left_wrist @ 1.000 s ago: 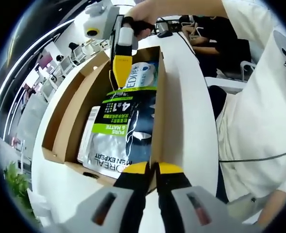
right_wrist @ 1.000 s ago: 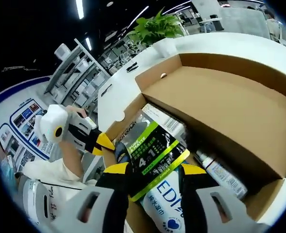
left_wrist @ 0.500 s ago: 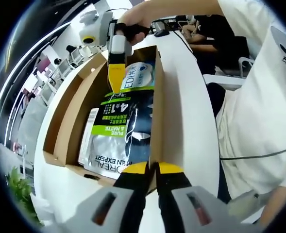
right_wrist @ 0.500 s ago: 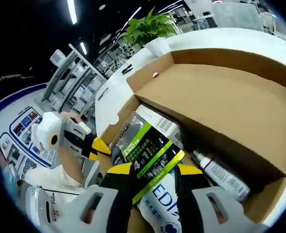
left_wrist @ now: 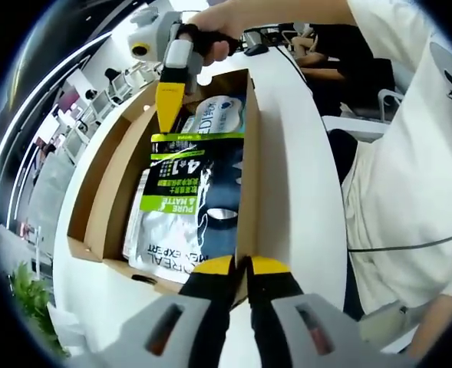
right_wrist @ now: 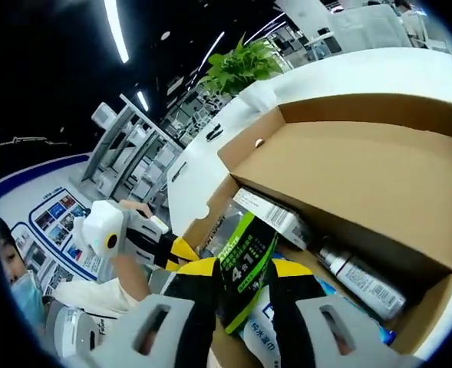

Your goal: Operate the shoe box by opening the lid, removing the specified soft item, and placing it in the target area until the item is outside and the box remains undamaged.

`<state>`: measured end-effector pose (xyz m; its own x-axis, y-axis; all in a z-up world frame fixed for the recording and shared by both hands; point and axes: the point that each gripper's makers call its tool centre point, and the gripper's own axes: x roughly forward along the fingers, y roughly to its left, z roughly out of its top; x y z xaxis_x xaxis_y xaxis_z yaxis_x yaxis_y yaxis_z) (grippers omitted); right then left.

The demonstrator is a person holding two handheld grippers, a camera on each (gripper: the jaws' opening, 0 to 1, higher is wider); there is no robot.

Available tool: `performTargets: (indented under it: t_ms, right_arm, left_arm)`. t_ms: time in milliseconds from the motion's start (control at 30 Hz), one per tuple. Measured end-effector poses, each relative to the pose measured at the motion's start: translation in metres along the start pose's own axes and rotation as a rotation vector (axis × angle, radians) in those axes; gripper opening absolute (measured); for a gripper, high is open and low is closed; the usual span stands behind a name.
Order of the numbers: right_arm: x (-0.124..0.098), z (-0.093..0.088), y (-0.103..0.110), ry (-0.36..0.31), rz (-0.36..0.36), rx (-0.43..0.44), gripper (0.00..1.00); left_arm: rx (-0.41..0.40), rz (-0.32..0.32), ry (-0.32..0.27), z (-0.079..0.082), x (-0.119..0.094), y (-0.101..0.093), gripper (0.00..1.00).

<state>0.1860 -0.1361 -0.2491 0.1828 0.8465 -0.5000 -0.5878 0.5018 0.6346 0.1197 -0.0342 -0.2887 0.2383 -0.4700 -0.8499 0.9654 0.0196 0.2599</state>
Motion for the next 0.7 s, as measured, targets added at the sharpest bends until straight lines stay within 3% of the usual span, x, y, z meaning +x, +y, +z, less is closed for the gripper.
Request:
performTargets:
  t_ms: [133,233,267,533,700]
  right_arm:
    - [0.007,-0.006,-0.009,0.02,-0.036,-0.009,0.3]
    - [0.012,-0.017,-0.009,0.061,-0.009,0.023,0.28]
    - [0.014,-0.011,-0.008,0.032,-0.004,0.008,0.26]
    - [0.012,-0.011,0.001,0.047,0.014,0.0,0.26]
    - [0.005,-0.001,0.012,-0.011,0.099,0.062,0.19]
  left_arm:
    - [-0.003,0.001,0.001,0.0,0.0,0.0,0.06]
    - [-0.002,0.002,0.001,0.0,0.0,0.0,0.06]
    - [-0.003,0.002,0.001,0.0,0.0,0.0,0.06]
    - [-0.005,-0.002,-0.002,-0.001,0.0,0.0,0.06]
    - [-0.003,-0.002,0.0,-0.001,0.0,0.0,0.06]
